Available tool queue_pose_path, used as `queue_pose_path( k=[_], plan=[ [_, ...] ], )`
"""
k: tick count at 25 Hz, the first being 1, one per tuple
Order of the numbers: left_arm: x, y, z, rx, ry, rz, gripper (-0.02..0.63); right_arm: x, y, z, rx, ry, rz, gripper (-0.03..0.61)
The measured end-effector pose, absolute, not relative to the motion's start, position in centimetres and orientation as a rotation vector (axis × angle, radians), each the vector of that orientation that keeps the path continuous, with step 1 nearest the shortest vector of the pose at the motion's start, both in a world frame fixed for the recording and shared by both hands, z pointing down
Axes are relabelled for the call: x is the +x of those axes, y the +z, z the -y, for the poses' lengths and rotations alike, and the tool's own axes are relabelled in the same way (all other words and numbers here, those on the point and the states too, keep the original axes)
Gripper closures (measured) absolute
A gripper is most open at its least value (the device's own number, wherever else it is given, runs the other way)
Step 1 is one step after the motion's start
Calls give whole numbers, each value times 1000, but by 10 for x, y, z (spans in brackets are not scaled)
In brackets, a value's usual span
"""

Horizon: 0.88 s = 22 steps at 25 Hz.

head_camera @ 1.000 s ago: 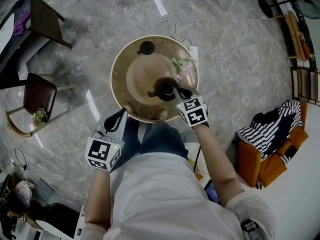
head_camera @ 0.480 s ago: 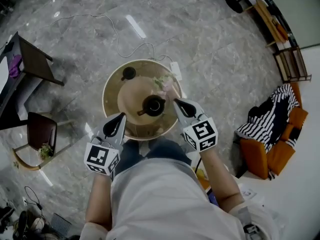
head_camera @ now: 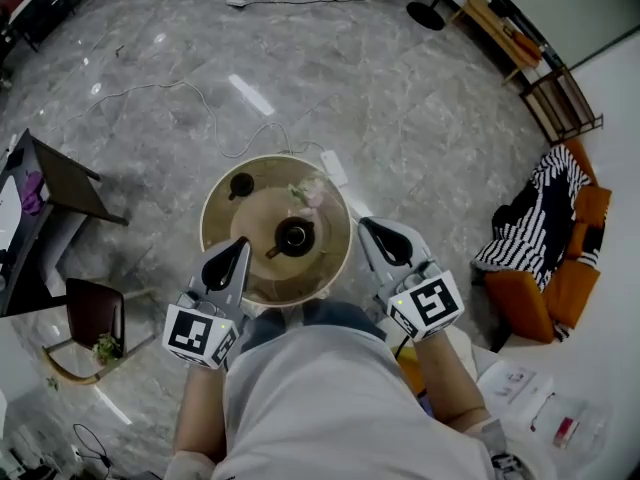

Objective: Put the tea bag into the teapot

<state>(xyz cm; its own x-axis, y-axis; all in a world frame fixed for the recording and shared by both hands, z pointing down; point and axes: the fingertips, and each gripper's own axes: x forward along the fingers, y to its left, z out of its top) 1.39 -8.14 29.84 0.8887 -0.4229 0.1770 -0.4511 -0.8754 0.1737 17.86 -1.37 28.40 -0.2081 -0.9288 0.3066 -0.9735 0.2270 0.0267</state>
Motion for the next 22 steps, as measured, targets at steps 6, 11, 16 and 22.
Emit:
queue_pose_path(
  k=[6,11,16,22],
  plan=[
    [26,264,70,2893,96,643,607,185,254,-12,1865,184,2253,575],
    [35,245,58,2934,66,628,607,191,245,-29,1924,154,2250,575],
    [40,234,50,2964,46,624,607,196,241,-37,1953,130,2249,575],
    [44,232,44,2981,54,606,607,192,241,-39,1949,118,2257,575]
  ],
)
